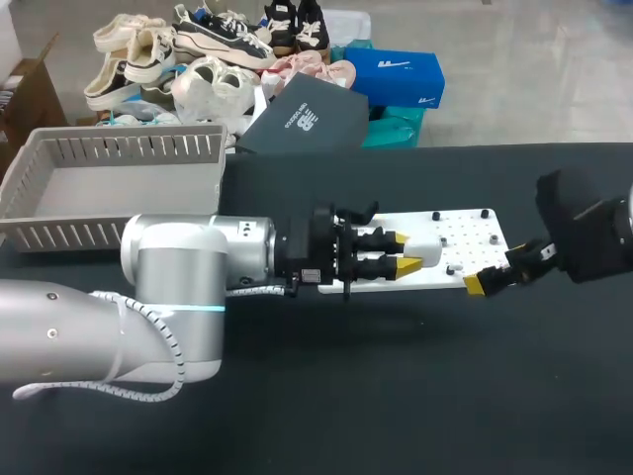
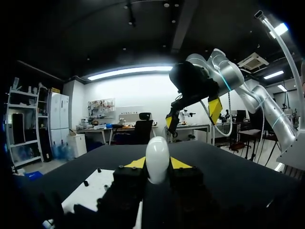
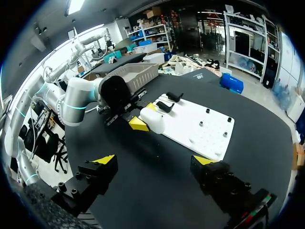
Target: Pick up each earbud case from the left stands, insert the matching earbuds, close the lid, and place the case in the box.
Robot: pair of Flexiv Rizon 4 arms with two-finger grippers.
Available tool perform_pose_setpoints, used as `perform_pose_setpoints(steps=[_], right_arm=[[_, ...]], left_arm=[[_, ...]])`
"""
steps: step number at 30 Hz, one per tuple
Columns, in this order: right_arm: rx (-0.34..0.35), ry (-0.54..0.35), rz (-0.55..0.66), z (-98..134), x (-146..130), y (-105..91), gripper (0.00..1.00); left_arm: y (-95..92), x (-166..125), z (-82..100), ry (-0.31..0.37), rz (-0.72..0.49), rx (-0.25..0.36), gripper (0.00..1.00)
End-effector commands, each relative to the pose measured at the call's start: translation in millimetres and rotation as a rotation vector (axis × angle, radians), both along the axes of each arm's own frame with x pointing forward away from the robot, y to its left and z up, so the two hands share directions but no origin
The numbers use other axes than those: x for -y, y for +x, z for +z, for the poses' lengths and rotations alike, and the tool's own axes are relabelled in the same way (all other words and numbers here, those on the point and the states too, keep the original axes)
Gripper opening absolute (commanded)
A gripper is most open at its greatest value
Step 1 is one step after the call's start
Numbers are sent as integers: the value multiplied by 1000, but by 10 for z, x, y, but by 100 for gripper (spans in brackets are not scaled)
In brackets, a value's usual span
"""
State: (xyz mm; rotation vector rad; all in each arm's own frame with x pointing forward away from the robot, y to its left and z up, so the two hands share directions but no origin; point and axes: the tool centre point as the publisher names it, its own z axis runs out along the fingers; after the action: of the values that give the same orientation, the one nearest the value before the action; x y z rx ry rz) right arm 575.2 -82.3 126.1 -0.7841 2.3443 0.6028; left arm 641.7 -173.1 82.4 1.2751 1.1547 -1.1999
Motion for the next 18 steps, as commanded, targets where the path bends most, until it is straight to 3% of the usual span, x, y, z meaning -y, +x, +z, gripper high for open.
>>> perform_pose_setpoints(steps=[1, 18], right_arm=[[49, -113, -112, -69, -90, 72, 100], [8, -114, -136, -162, -134, 150, 100]], left_arm=[[17, 5, -28, -4, -11, -5, 0], [11, 36, -56, -2, -25, -25, 0]])
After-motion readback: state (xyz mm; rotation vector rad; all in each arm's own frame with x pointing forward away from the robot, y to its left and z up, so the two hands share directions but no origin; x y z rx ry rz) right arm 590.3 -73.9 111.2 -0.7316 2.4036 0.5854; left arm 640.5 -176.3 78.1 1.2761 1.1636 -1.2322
